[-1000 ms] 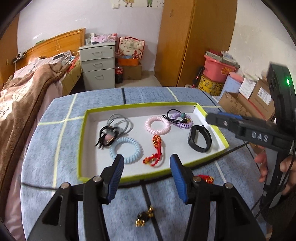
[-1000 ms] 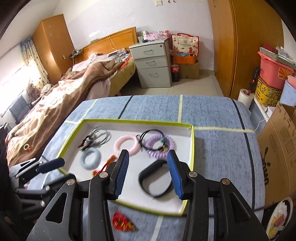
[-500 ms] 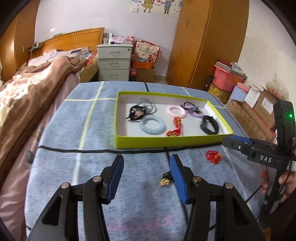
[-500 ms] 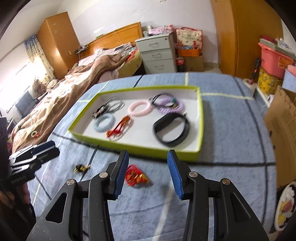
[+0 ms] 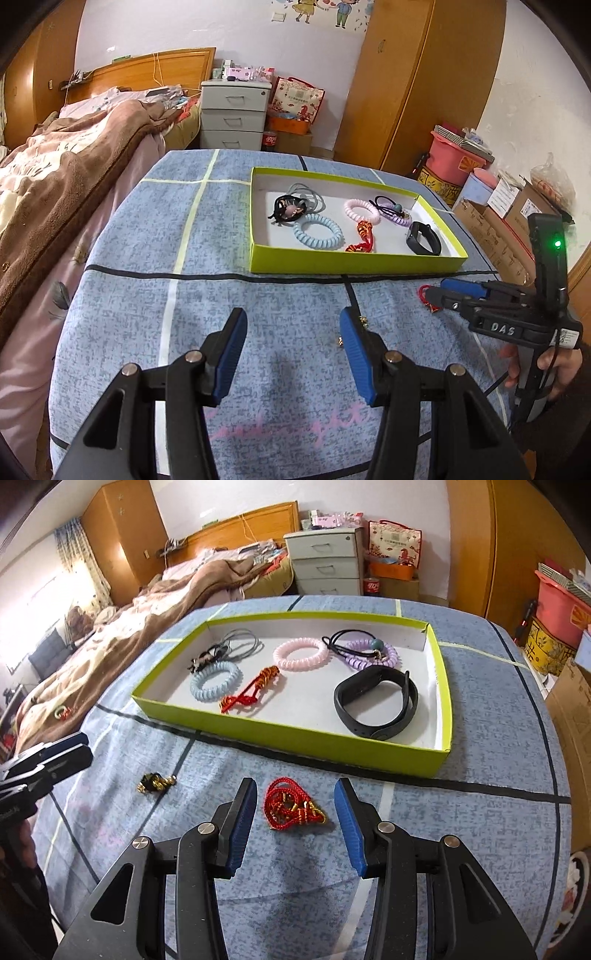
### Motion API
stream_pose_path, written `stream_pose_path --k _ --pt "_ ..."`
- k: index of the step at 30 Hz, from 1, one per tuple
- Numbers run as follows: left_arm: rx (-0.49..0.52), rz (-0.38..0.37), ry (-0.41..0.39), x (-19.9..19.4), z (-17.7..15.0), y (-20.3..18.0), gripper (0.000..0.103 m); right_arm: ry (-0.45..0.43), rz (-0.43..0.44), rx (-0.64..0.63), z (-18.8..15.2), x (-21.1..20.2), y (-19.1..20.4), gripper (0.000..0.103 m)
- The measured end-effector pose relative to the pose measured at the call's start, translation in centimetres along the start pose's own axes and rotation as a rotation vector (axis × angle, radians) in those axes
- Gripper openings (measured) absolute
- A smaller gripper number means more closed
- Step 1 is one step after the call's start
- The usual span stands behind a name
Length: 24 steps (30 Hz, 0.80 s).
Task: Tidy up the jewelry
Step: 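Lower the right tool onto the red knotted tassel and close it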
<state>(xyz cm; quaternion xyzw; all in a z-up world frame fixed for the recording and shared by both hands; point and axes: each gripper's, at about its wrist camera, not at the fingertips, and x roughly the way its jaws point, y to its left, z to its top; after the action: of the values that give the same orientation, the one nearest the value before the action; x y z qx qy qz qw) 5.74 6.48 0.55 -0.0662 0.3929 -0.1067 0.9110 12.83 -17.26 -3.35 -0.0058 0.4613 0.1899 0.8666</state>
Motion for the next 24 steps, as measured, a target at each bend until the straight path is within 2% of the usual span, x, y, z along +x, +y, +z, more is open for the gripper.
stream_pose_path --k 8,18,19,21,23,24 --pt "-0.011 -0.013 0.003 0.0 -0.1 0.2 0.054 0.021 -0.069 -0.074 -0.4 0.6 1.3 0.045" --pt "-0.017 -0.023 0.018 0.5 -0.1 0.0 0.054 0.018 -0.114 -0.082 -1.0 0.4 1.8 0.045" --pt "-0.019 -0.026 0.020 0.6 -0.1 0.0 0.054 0.017 -0.120 -0.083 -1.1 0.4 1.8 0.044" --pt "-0.021 -0.029 0.026 0.8 -0.1 -0.1 0.054 0.013 -0.124 -0.088 -1.2 0.2 1.9 0.034" --pt "-0.018 -0.030 0.027 0.8 -0.1 -0.2 0.054 0.012 -0.119 -0.084 -1.2 0.2 1.8 0.033" --pt "-0.017 -0.029 0.028 0.8 -0.1 -0.3 0.055 0.011 -0.121 -0.082 -1.2 0.1 1.9 0.029"
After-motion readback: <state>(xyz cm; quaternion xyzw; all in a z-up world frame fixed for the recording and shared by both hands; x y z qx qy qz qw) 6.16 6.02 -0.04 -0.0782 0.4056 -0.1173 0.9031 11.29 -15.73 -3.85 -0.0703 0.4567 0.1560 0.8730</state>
